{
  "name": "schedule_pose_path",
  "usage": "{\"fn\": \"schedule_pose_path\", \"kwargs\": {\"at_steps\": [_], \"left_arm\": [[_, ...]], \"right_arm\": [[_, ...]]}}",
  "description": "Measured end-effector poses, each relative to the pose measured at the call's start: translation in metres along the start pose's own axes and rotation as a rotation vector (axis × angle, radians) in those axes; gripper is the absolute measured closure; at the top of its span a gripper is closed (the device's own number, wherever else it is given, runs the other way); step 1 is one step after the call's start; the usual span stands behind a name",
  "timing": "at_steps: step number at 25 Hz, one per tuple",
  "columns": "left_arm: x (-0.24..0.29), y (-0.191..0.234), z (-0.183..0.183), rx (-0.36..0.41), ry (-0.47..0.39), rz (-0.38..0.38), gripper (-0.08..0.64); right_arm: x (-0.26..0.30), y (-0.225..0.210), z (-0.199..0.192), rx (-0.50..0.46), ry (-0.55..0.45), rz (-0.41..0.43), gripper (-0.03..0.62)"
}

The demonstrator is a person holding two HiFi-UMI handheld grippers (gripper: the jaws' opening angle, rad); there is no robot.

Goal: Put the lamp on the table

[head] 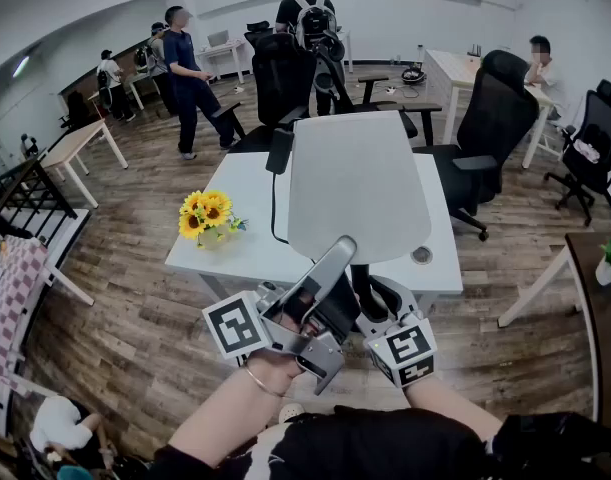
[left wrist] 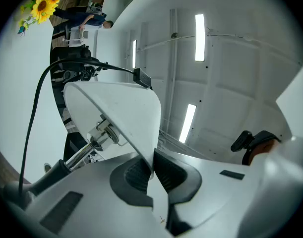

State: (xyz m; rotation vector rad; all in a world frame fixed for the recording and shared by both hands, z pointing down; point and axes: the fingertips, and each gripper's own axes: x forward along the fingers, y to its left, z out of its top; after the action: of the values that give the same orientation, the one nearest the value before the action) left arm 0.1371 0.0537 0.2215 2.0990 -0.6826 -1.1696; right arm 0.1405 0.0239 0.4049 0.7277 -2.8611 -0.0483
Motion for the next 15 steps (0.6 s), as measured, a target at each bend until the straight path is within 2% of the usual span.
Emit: {"fn": "schedule_pose_path", "kwargs": {"at_steps": [9, 15], "left_arm": [[-0.010, 0.001, 0.007, 0.029, 0.018, 0.007, 0.546], [-0.021, 0.016, 0.025, 0.030, 0.008, 0.028, 0.548]], "right_arm": [[0.015, 0.013, 0.000, 0.017, 0.001, 0.030, 0.382], [0.033, 0.028, -0.004, 0.092, 0.006, 0.085, 0.380]]}}
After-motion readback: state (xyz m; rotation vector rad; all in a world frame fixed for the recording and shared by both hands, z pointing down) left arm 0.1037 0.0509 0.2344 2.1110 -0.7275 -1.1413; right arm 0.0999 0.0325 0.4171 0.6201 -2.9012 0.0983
